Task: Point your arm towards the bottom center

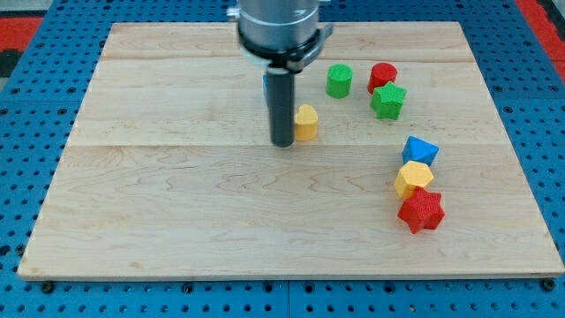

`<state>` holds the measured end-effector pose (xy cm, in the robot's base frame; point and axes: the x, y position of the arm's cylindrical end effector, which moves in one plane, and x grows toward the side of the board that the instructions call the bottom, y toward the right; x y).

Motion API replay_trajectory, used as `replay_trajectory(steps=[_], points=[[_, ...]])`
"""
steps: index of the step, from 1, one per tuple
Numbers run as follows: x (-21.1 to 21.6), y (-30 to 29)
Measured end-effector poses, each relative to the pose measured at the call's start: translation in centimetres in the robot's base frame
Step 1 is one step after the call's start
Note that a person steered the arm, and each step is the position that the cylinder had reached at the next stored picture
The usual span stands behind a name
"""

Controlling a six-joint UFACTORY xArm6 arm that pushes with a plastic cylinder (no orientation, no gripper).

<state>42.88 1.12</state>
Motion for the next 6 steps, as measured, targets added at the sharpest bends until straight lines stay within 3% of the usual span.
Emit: replay_trajectory(steps=[2,3,4,5,6], points=[[0.4,1.6],[8.4,0.0],[19.0,2.0],[19.0,2.0],[19.0,12.2]])
